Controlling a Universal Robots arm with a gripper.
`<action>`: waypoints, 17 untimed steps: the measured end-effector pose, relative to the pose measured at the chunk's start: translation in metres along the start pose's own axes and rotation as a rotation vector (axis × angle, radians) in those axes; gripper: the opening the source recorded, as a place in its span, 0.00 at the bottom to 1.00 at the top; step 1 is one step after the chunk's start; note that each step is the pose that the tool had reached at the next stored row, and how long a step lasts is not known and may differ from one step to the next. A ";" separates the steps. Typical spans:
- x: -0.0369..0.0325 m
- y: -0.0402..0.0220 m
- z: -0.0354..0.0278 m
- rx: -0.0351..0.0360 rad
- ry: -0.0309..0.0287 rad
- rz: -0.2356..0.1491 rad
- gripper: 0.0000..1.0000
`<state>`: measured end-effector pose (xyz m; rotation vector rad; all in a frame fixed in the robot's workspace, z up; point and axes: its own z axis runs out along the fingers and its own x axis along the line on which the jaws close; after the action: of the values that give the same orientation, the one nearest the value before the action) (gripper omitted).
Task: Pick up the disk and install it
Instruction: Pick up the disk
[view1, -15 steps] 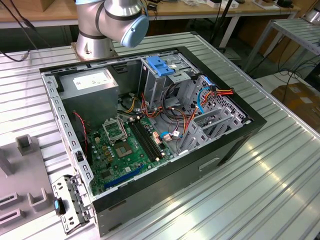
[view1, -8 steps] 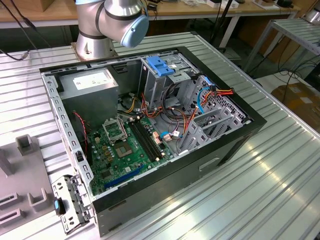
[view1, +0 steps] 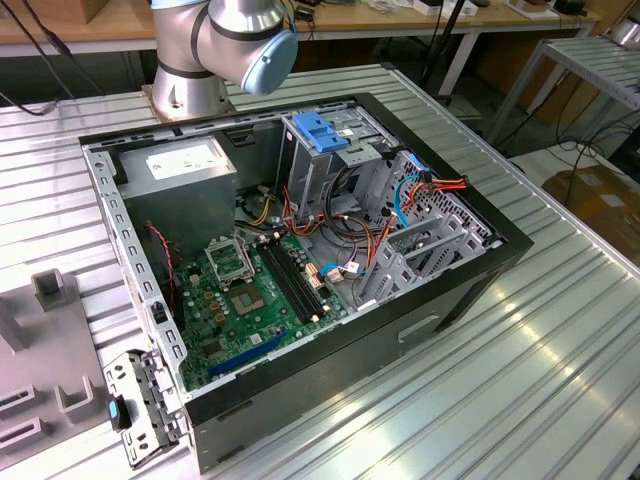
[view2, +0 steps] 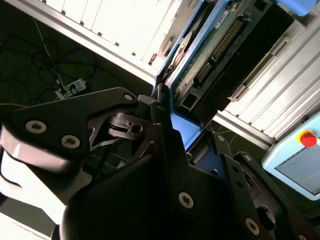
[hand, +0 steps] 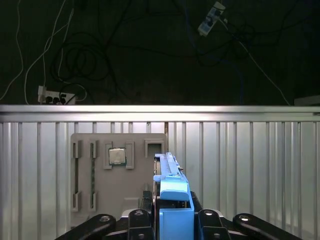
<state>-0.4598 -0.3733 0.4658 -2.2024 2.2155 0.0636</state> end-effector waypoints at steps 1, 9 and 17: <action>0.0000 0.0000 -0.0010 -0.0003 0.0000 0.000 0.37; -0.0004 -0.0004 -0.0088 -0.0025 0.0000 0.000 0.37; -0.0007 -0.0008 -0.0176 -0.0055 0.0000 0.000 0.37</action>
<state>-0.4587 -0.3734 0.4834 -2.2050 2.2183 0.0699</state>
